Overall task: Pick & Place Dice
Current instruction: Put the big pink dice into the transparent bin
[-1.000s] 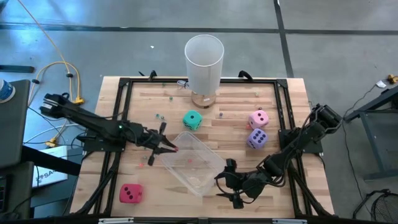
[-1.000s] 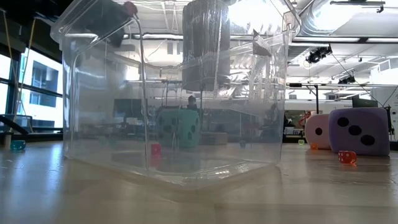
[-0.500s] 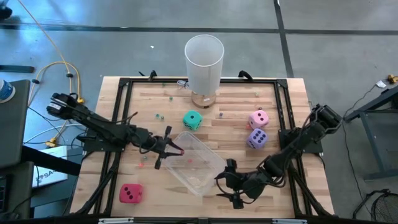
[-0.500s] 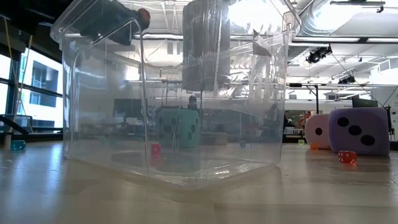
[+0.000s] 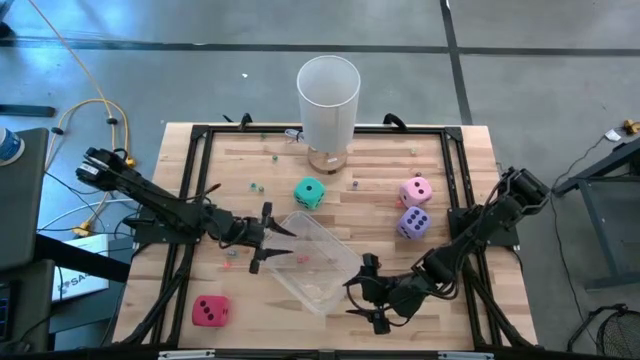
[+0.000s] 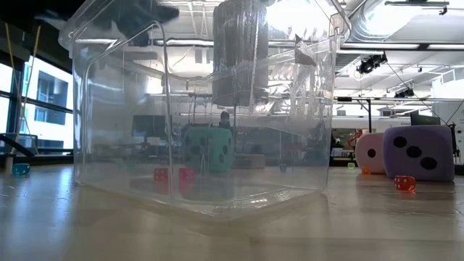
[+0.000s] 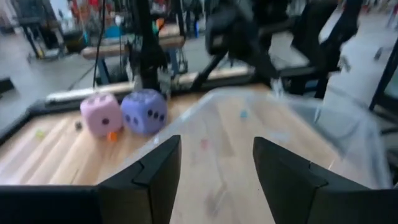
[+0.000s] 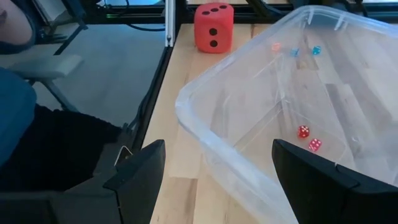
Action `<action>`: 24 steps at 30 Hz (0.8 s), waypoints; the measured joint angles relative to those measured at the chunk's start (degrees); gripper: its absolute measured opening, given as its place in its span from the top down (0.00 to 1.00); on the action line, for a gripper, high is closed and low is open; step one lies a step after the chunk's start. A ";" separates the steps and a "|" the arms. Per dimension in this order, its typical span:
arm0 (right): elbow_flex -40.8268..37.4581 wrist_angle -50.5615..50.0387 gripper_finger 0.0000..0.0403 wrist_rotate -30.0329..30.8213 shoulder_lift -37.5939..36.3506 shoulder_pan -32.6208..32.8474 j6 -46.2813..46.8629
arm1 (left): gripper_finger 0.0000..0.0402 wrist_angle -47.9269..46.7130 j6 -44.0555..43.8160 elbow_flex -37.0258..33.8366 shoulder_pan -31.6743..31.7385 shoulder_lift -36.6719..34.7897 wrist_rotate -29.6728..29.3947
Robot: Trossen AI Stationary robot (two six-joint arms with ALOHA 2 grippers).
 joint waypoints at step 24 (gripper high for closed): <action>-0.09 -19.82 0.29 24.46 -16.79 0.31 -0.11 | 0.52 4.10 5.46 7.13 -36.88 -1.73 -69.34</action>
